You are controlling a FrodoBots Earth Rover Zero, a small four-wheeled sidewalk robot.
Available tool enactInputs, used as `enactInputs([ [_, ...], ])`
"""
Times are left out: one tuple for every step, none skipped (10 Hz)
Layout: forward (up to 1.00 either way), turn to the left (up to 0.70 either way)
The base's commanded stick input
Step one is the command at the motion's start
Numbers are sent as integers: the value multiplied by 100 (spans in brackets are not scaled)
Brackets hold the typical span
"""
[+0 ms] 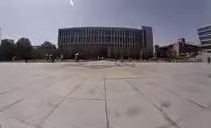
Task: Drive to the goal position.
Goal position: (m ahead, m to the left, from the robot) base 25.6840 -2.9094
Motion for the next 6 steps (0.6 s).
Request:
enactInputs([
  [100, 0],
  [100, 0],
  [100, 0],
  [100, 0],
  [100, 0],
  [100, 0],
])
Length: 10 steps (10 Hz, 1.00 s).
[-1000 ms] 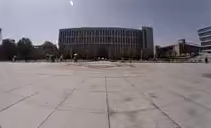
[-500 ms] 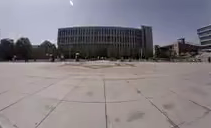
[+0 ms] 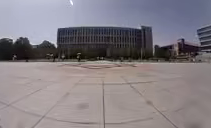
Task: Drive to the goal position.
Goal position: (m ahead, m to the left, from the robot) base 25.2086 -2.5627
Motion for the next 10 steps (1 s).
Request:
enactInputs([
  [100, 0],
  [100, 0],
  [100, 0],
  [100, 0],
  [100, 0],
  [100, 0],
  [100, 0],
  [100, 0],
  [100, 0],
  [100, 0],
])
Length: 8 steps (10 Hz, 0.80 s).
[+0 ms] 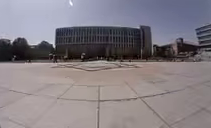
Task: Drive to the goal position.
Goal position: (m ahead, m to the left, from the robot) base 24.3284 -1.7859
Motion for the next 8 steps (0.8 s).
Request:
enactInputs([
  [100, 0],
  [100, 0],
  [100, 0],
  [100, 0],
  [100, 0],
  [100, 0],
  [100, 0],
  [100, 0],
])
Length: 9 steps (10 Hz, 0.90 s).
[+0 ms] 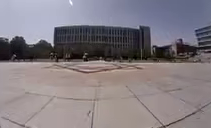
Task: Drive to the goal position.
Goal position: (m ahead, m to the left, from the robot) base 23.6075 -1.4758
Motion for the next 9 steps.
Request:
enactInputs([
  [100, 0],
  [100, 0],
  [100, 0],
  [100, 0],
  [100, 0],
  [100, 0],
  [100, 0],
  [100, 2],
  [100, 19],
])
